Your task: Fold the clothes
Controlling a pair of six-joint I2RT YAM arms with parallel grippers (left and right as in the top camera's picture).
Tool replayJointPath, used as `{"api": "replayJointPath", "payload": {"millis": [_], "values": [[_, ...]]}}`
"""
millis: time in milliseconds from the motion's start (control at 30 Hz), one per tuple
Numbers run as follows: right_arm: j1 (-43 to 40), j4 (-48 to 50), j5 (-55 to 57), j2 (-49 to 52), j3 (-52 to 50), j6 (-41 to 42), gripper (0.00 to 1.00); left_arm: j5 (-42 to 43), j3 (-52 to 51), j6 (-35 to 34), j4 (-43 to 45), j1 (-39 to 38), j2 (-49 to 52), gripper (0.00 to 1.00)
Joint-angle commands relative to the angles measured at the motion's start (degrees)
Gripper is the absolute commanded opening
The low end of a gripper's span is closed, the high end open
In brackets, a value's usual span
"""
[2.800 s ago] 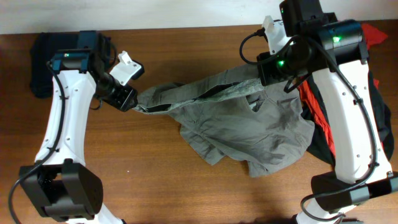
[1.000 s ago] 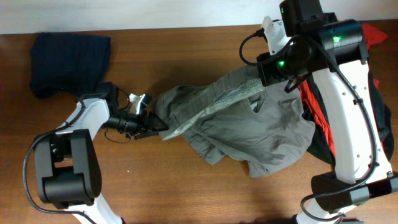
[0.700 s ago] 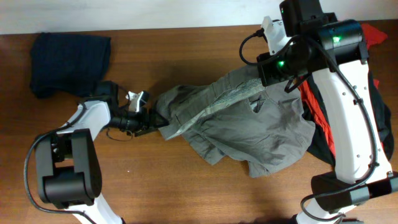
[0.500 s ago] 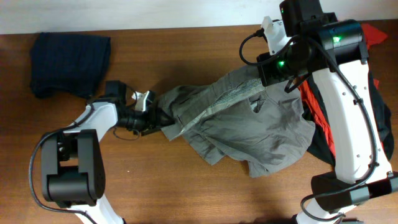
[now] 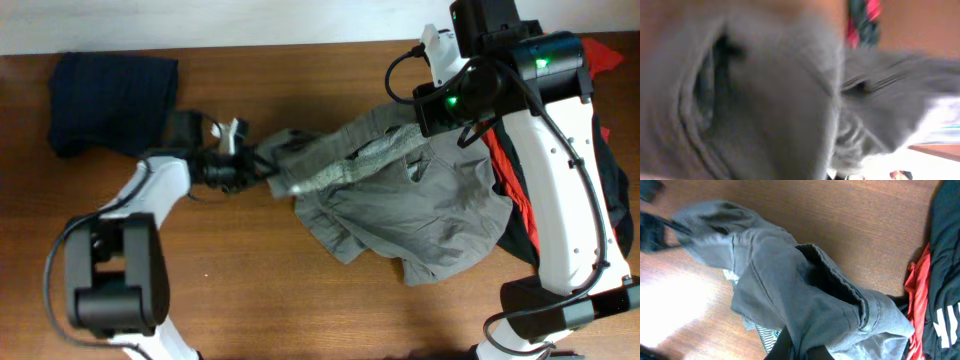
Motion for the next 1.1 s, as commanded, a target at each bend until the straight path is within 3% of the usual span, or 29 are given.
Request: {"api": "replayJointPath", "payload": {"millis": [0, 233, 400, 467, 600, 833, 1067], "values": [[0.2, 0.4, 1.0, -1.5, 4.9, -1.9, 0.04, 3.6, 9.9, -0.3, 0.6, 3.0, -11.2, 0.01], [-4.5, -0.6, 2.1, -4.2, 17.2, -1.9, 0.04, -3.6, 23.6, -0.1, 0.6, 4.9, -24.9, 0.01], [-7.4, -3.0, 0.0, -7.0, 22.5, -1.9, 0.04, -10.1, 24.4, 1.9, -1.0, 5.0, -33.4, 0.01], [-7.3, -4.7, -1.4, -9.9, 22.9, -1.9, 0.04, -17.4, 24.4, 3.6, -5.4, 5.0, -39.0, 0.01], [-7.2, -7.8, -2.9, -14.7, 22.9, -1.7, 0.04, -23.1, 24.4, 5.4, -11.6, 5.0, -45.4, 0.01], [-7.2, -7.8, -5.0, -22.7, 22.5, 1.6, 0.04, -31.4, 24.4, 6.4, -22.8, 5.0, -51.0, 0.01], [-7.2, -7.8, -4.9, -24.6, 15.8, 1.8, 0.04, -35.7, 23.1, 6.4, -30.9, 5.0, -47.9, 0.01]]}}
